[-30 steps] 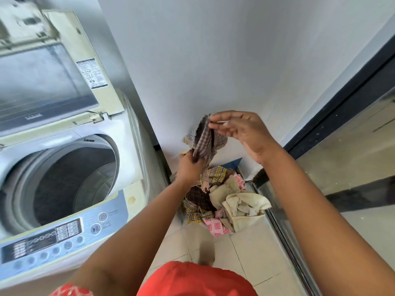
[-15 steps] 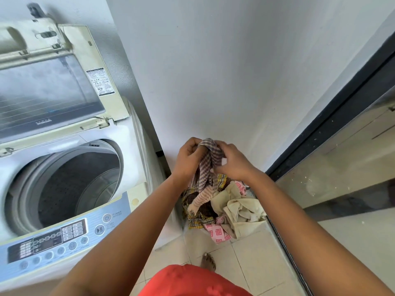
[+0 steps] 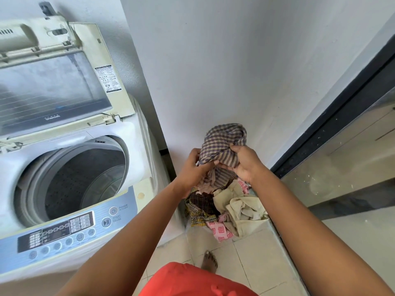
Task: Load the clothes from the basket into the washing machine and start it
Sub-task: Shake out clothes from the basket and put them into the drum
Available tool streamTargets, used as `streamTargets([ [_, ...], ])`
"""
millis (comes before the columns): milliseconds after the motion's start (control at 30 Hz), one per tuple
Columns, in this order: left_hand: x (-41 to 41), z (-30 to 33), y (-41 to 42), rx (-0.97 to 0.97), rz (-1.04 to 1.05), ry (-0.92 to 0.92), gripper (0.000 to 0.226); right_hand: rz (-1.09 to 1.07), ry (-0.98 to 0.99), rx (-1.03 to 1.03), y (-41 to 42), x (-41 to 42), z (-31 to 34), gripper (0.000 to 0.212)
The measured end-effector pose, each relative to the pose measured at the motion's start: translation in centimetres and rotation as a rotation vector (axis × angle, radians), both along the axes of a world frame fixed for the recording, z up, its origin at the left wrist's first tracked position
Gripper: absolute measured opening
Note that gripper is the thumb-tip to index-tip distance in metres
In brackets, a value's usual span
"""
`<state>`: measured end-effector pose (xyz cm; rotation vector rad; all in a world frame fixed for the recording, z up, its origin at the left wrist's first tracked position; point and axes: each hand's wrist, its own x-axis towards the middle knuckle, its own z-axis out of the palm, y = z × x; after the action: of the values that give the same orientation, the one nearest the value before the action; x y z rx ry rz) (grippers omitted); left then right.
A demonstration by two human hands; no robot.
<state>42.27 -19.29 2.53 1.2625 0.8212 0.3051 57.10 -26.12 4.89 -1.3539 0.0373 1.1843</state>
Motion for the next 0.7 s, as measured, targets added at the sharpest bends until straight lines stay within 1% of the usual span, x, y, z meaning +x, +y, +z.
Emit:
streamTargets([
  [67,0.1,0.1,0.0,0.168,0.045,0.020,0.037,0.096,-0.207,-0.146,-0.3,0.2,-0.9,0.034],
  [133,0.1,0.0,0.5,0.415,0.056,0.094,0.035,0.175,-0.456,-0.301,-0.9,0.3,-1.5,0.051],
  [167,0.0,-0.2,0.9,0.522,0.043,0.128,0.036,0.204,-0.603,-0.345,-1.2,0.4,-1.8,0.062],
  [233,0.0,-0.4,1.6,0.657,0.021,0.161,0.042,0.314,-0.879,-0.335,-1.5,0.5,-2.0,0.084],
  [300,0.1,-0.7,2.0,0.716,0.007,0.169,0.047,0.476,-1.003,-0.252,-1.4,0.4,-1.9,0.096],
  [333,0.2,-0.9,2.2,0.723,-0.005,0.149,0.048,0.546,-1.022,-0.215,-1.2,0.1,-1.7,0.097],
  [367,0.3,-1.0,2.2,0.698,-0.023,0.106,0.050,0.592,-1.037,-0.187,-1.0,-0.1,-1.7,0.092],
  [433,0.3,-0.7,1.9,0.569,-0.035,-0.025,0.056,0.615,-1.086,-0.155,-0.6,-0.6,-1.4,0.071],
  [467,0.3,-0.4,1.8,0.489,-0.019,-0.074,0.061,0.602,-1.101,-0.150,-0.5,-0.9,-1.2,0.058],
  [500,0.2,0.0,1.6,0.419,0.006,-0.085,0.064,0.572,-1.086,-0.150,-0.4,-1.0,-1.1,0.048],
  [567,-0.3,0.2,1.6,0.303,0.035,-0.024,0.072,0.478,-0.963,-0.131,-0.4,-1.0,-0.8,0.044],
  [633,-1.1,-0.2,2.1,0.155,-0.009,0.034,0.082,0.353,-0.735,-0.046,-0.5,-0.8,-0.8,0.047],
  [700,-2.0,-0.4,2.3,0.021,-0.061,0.023,0.087,0.232,-0.426,0.104,-0.7,-0.5,-0.8,0.048],
])
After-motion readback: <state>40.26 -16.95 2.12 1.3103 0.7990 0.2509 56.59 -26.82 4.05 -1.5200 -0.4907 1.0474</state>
